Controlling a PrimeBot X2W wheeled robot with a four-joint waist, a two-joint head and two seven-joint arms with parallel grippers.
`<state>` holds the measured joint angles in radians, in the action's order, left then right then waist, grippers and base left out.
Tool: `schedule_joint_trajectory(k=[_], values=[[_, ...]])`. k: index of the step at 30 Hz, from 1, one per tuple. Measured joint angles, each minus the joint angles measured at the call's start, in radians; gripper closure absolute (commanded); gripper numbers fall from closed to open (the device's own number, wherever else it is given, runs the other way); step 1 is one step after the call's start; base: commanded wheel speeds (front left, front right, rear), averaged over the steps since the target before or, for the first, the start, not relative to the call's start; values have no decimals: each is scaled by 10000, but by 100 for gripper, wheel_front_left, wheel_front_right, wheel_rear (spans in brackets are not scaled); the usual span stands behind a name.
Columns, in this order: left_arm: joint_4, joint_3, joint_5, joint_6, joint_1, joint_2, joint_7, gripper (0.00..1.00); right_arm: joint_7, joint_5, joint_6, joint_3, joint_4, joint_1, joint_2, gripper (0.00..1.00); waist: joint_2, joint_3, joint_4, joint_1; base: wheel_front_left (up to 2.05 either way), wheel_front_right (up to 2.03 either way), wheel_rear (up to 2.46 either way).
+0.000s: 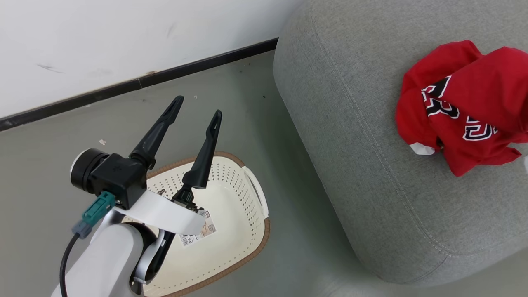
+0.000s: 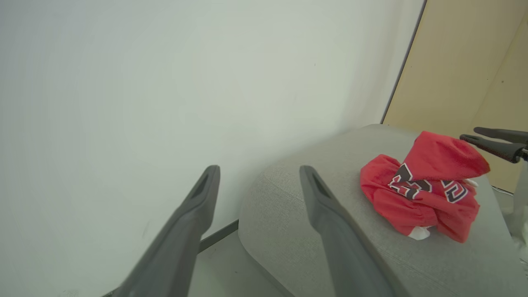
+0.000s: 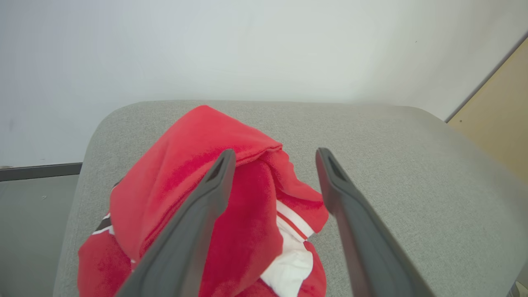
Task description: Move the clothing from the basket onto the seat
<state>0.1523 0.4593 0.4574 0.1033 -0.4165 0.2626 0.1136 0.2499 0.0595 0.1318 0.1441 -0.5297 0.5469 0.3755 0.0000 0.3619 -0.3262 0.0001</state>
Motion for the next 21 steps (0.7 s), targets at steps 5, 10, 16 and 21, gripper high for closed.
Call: schedule_joint_trajectory(k=[5,10,16,21], values=[[-75,-107,102,88,207,-54,213,0,13,-105,0,-165,844,-322,-245,0,0,-195,-6,0,0,0,0],[-178,-399,282,268,407,-75,535,0,27,-326,0,-468,1695,-374,-412,0,0,-454,132,0,0,0,0],[-414,-926,447,577,969,-96,830,0,42,-520,0,-848,2201,-517,-813,0,0,-729,394,0,0,0,0],[-648,-1373,456,924,1453,-77,1016,0,52,-531,-2,-1200,2531,-514,-1258,0,0,-982,680,0,0,0,0]])
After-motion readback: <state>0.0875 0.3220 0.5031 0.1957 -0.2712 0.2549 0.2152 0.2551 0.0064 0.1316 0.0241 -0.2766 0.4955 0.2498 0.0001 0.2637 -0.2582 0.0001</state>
